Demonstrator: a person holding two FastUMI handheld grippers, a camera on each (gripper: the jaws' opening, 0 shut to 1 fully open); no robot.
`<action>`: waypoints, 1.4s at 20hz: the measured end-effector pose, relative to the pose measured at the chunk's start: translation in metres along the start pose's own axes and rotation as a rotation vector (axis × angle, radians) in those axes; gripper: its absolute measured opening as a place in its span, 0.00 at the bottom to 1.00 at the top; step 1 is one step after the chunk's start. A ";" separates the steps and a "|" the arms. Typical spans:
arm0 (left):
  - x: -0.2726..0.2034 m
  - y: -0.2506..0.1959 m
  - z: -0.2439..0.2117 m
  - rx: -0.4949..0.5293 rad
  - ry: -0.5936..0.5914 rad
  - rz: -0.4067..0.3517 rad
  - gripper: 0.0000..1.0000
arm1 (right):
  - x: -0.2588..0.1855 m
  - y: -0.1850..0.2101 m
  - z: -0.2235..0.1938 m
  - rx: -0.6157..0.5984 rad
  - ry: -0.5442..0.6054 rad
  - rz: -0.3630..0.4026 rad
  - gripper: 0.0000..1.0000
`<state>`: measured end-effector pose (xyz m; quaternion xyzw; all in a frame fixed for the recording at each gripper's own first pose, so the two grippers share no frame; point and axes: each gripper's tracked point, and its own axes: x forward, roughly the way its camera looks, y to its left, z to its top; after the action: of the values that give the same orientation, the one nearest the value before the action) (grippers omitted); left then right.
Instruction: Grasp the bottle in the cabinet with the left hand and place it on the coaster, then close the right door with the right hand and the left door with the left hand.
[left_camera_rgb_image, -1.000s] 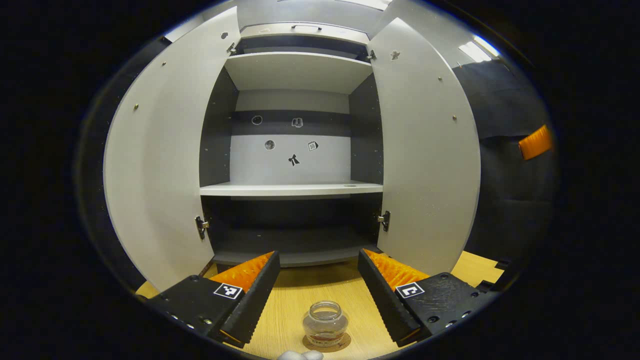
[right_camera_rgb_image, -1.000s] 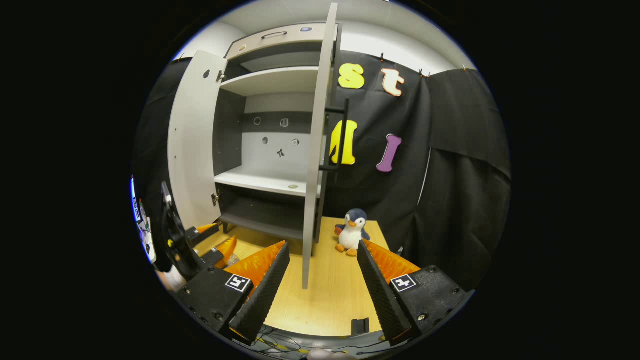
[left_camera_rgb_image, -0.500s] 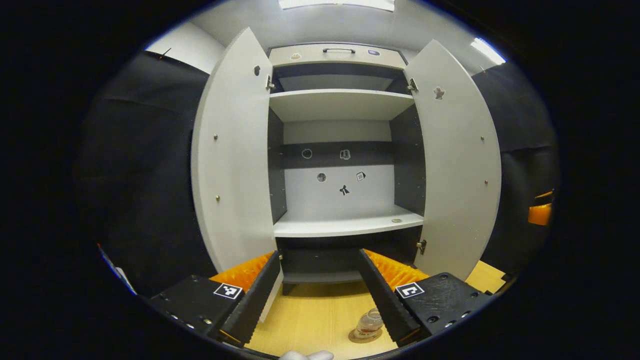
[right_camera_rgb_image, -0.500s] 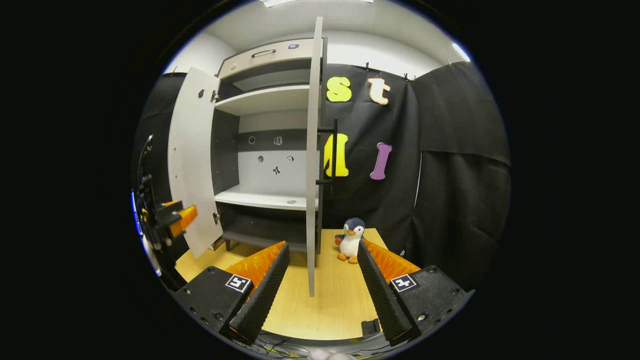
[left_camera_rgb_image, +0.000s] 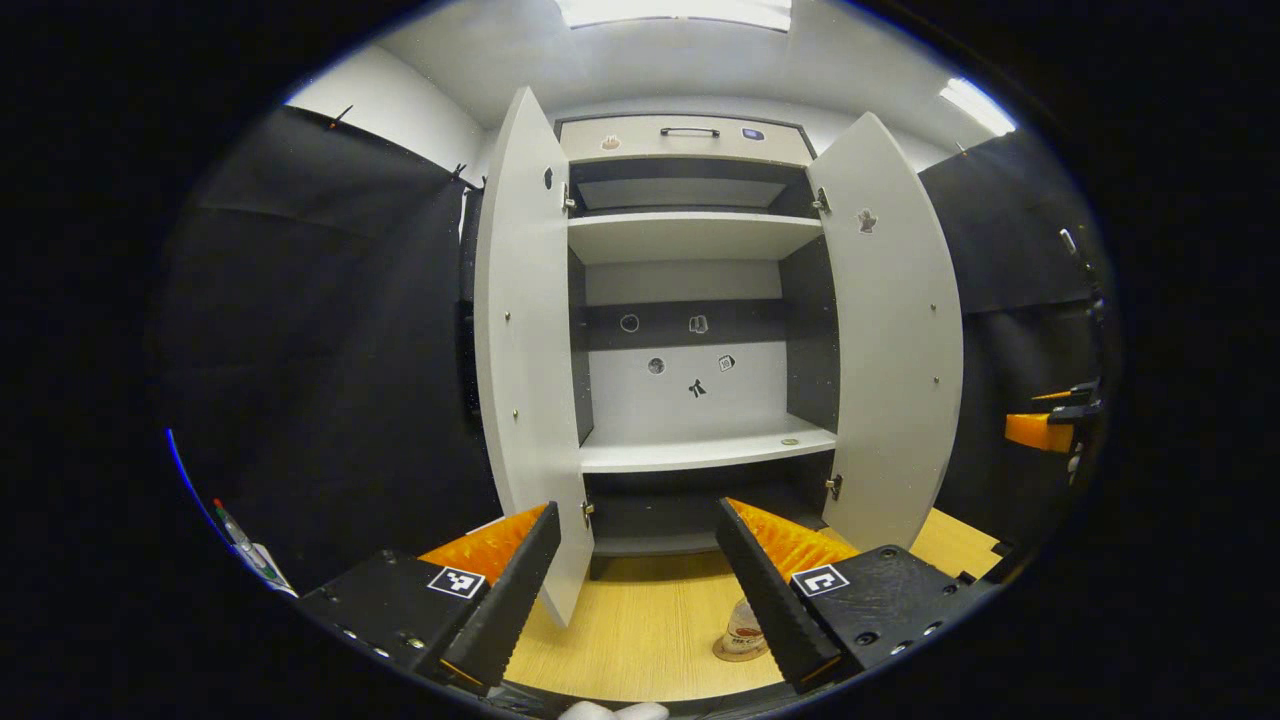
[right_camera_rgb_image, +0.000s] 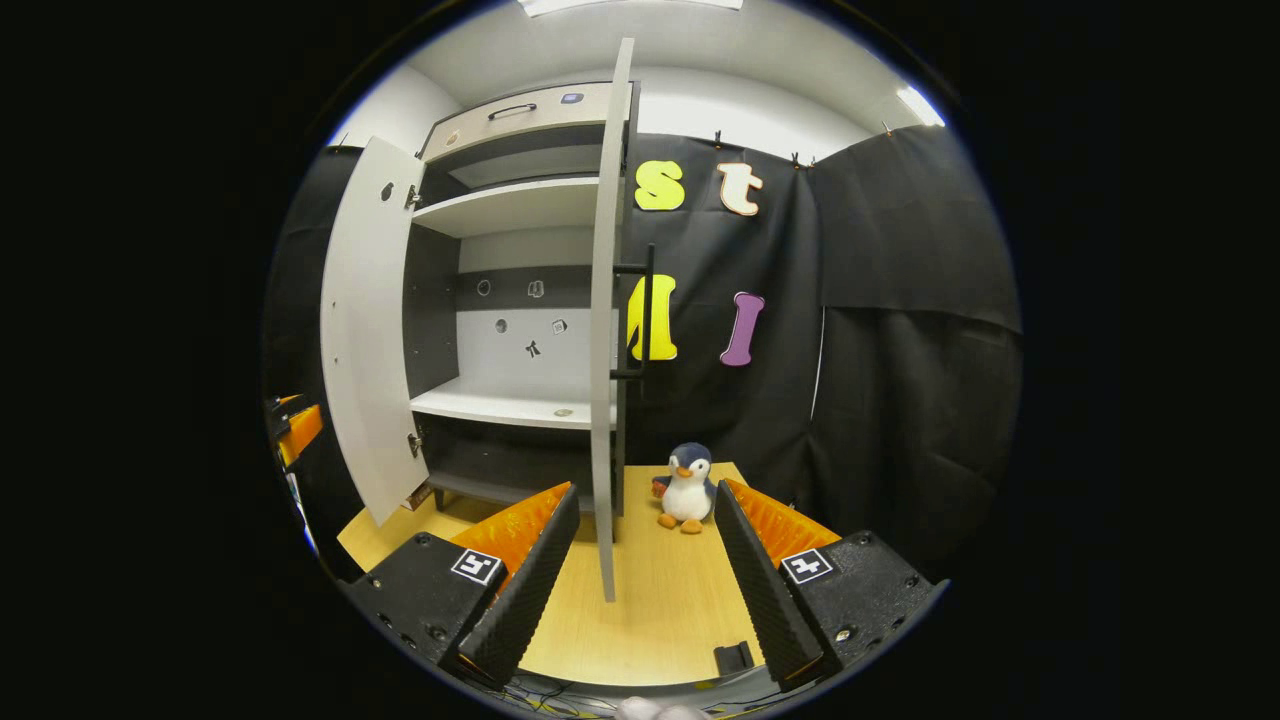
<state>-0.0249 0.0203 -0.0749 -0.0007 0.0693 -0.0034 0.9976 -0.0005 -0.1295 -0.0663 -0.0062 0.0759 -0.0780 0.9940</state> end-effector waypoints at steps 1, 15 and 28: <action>-0.001 -0.002 0.001 -0.010 0.001 -0.005 0.95 | 0.005 -0.009 0.009 0.002 -0.014 -0.017 0.84; 0.010 -0.028 0.014 -0.039 0.018 0.017 0.95 | 0.111 -0.045 0.105 -0.001 -0.107 0.070 0.83; 0.005 -0.024 0.023 -0.029 0.004 0.070 0.95 | 0.105 0.013 0.103 0.029 -0.046 0.210 0.73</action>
<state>-0.0166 -0.0036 -0.0527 -0.0128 0.0715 0.0323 0.9968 0.1196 -0.1332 0.0191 0.0145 0.0524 0.0255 0.9982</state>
